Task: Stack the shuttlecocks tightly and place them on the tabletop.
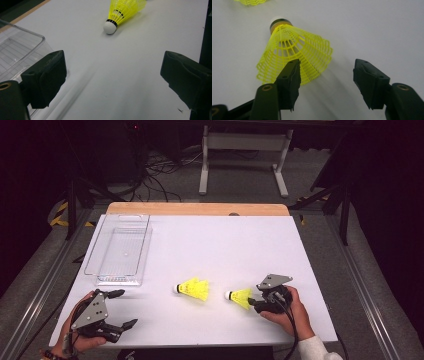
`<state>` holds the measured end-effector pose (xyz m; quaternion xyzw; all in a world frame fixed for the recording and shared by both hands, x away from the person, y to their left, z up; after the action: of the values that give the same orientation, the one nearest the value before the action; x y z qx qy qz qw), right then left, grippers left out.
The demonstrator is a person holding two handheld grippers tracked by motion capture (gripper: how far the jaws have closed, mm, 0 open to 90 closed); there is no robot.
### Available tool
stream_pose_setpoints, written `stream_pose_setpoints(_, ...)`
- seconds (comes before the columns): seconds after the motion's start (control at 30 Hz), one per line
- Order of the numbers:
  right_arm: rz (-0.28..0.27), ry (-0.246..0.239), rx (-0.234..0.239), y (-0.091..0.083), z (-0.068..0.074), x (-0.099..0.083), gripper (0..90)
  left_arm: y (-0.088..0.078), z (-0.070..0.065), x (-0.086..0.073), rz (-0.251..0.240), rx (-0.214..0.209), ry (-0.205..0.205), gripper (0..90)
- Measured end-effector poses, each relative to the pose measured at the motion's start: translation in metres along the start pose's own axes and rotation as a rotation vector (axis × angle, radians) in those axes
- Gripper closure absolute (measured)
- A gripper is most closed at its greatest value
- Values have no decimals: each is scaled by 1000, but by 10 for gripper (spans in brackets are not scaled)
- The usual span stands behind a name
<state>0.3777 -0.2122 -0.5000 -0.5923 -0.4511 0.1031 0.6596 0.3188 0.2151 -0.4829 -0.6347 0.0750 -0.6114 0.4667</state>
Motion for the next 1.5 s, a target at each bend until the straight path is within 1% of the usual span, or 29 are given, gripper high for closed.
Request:
stream_pose_setpoints(0.07, -11, 11, -16, -5, 1, -5, 360, 0, 0, 0, 0, 0, 2, 78)
stream_pose_setpoints(0.1, -16, 16, -17, -7, 2, -7, 337, 0, 0, 0, 2, 1, 0, 78)
stream_pose_setpoints(0.13, -16, 16, -17, -7, 2, -7, 337, 0, 0, 0, 2, 1, 0, 78)
stream_pose_setpoints(0.2, -39, 31, -18, -13, 5, -10, 293, 0, 0, 0, 1, 3, 1, 78)
stream_pose_setpoints(0.23, -51, 36, -10, -15, 7, -11, 280, 0, 0, 1, 2, 4, 2, 78)
stream_pose_setpoints(0.37, -69, 22, -14, -21, 13, -15, 247, 1, -1, 2, 4, 3, 5, 78)
stream_pose_setpoints(0.47, -86, 27, 4, -23, 18, -17, 225, 1, -1, 2, 4, 4, 9, 79)
stream_pose_setpoints(0.5, -91, 24, 8, -24, 21, -17, 217, 1, -1, 3, 5, 5, 14, 79)
stream_pose_setpoints(0.63, -85, 11, 11, -21, 28, -18, 187, 2, -1, 3, 4, 1, 12, 78)
stream_pose_setpoints(0.67, -83, 14, 20, -20, 30, -18, 186, 3, -1, 3, 7, 2, 14, 79)
stream_pose_setpoints(0.8, -75, 5, 23, -13, 35, -16, 180, 2, -2, 3, 6, 4, 16, 78)
stream_pose_setpoints(0.87, -74, -9, 25, -9, 38, -14, 181, 2, -2, 3, 4, 2, 14, 78)
stream_pose_setpoints(0.9, -73, -8, 32, -8, 39, -13, 185, 2, -2, 3, 6, 1, 14, 78)
stream_pose_setpoints(0.93, -76, -6, 43, -6, 41, -12, 220, 2, -2, 3, 6, 1, 16, 78)
stream_pose_setpoints(0.97, -76, -6, 43, -6, 41, -12, 220, 2, -2, 3, 6, 1, 16, 78)
stream_pose_setpoints(1.0, -80, -14, 54, -4, 43, -11, 261, 2, -2, 3, 6, 1, 17, 78)
stream_pose_setpoints(1.1, -79, -18, 56, -1, 46, -8, 321, 2, -2, 3, 6, 0, 20, 78)
stream_pose_setpoints(1.13, -83, -22, 67, 0, 48, -7, 366, 2, -3, 3, 6, 0, 21, 78)
stream_pose_setpoints(1.2, -86, -20, 63, 1, 48, -7, 374, 2, -3, 4, 5, -1, 19, 78)
stream_pose_setpoints(1.27, -91, -13, 66, 1, 47, -6, 402, 4, -2, 4, 4, -5, 19, 78)
stream_pose_setpoints(1.37, -96, 4, 69, 2, 45, -5, 423, 5, -2, 3, 5, -8, 20, 78)
stream_pose_setpoints(1.5, -99, 3, 73, 5, 45, -5, 452, 5, 1, 3, 2, -8, 18, 78)
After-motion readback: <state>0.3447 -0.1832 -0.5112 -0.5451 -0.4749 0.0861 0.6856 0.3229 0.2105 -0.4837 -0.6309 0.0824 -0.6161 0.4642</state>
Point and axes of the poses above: each handheld gripper's, and its own axes: y roughly forward along the jaws, x roughly out of its top, z roughly to its left, the point moved 7 cm from there along y, roughly forward along the jaws, and after that the axes turned 13 degrees about z, right-handed, at the moved point
